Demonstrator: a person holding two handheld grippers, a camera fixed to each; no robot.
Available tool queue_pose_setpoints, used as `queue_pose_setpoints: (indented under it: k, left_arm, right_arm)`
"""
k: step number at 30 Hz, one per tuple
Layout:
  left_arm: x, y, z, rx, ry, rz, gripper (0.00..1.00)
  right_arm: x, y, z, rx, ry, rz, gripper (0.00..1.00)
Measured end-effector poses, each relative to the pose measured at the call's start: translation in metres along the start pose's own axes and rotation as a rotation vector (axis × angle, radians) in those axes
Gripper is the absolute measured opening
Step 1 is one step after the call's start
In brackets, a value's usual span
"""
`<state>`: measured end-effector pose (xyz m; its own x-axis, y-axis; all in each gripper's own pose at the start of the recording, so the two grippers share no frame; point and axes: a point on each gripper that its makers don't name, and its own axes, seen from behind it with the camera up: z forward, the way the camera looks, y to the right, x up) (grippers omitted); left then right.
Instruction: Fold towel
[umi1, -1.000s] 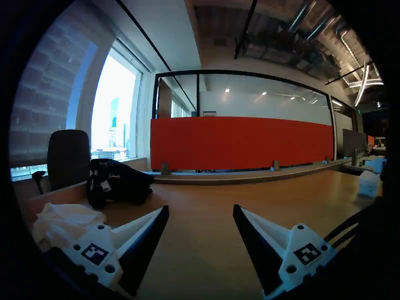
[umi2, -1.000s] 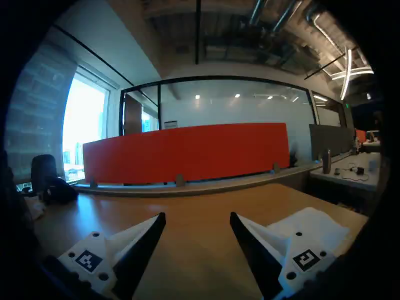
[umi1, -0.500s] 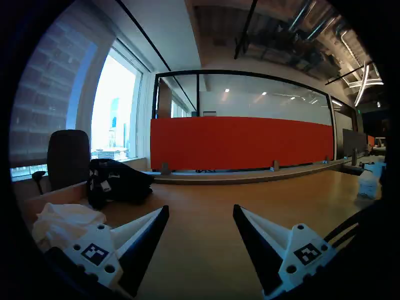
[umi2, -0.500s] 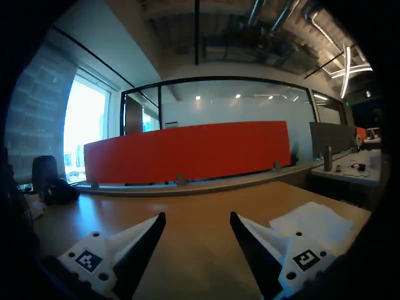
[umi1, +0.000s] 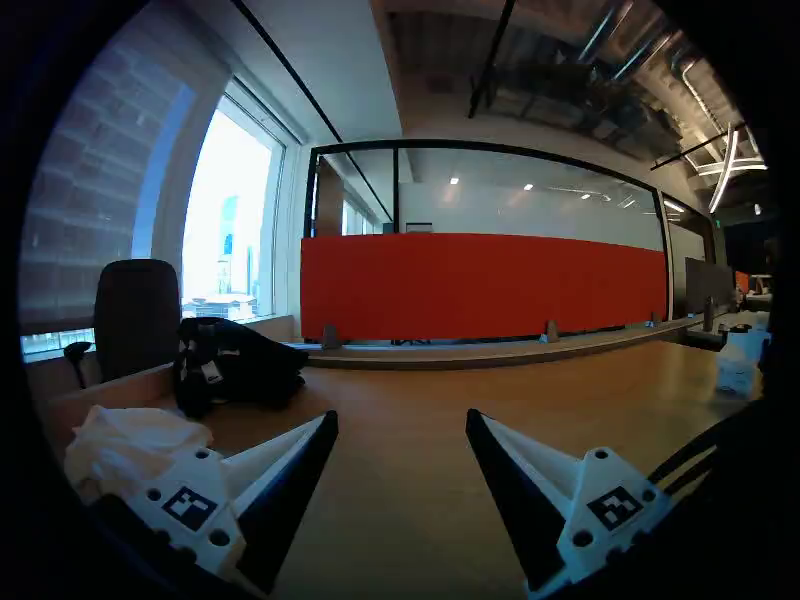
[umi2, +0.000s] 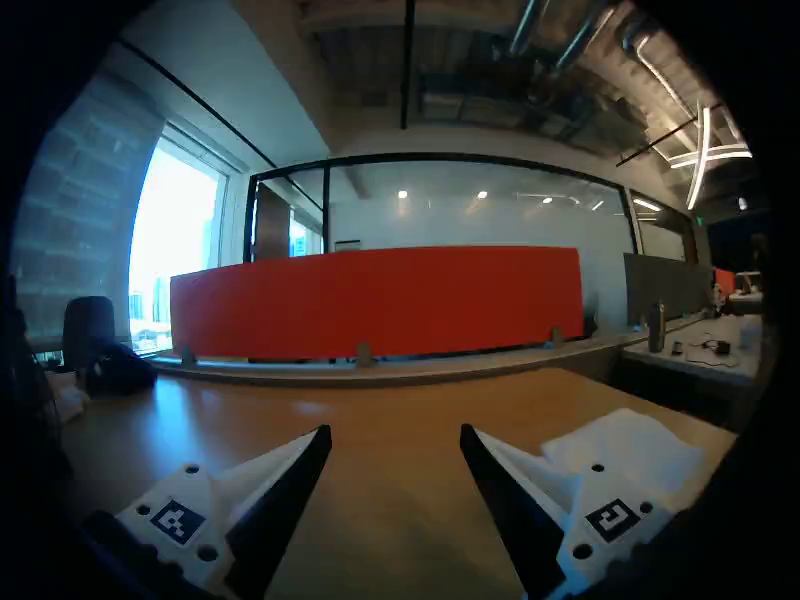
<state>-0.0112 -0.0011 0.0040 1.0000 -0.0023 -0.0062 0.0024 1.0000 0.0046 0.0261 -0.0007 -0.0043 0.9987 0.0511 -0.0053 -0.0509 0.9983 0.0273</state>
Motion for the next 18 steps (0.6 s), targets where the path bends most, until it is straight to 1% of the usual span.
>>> queue_pose_setpoints:
  k: [9, 18]
  left_arm:
    - [-0.0003, -0.0007, 0.0006, 0.0, 0.0, 0.0, 0.95]
    - [0.0001, -0.0002, 0.0, 0.0, -0.001, 0.001, 0.95]
  right_arm:
    - [-0.0001, -0.0051, -0.0001, -0.012, -0.005, -0.05, 0.99]
    - [-0.0002, -0.0043, -0.0007, -0.015, -0.005, -0.048, 1.0]
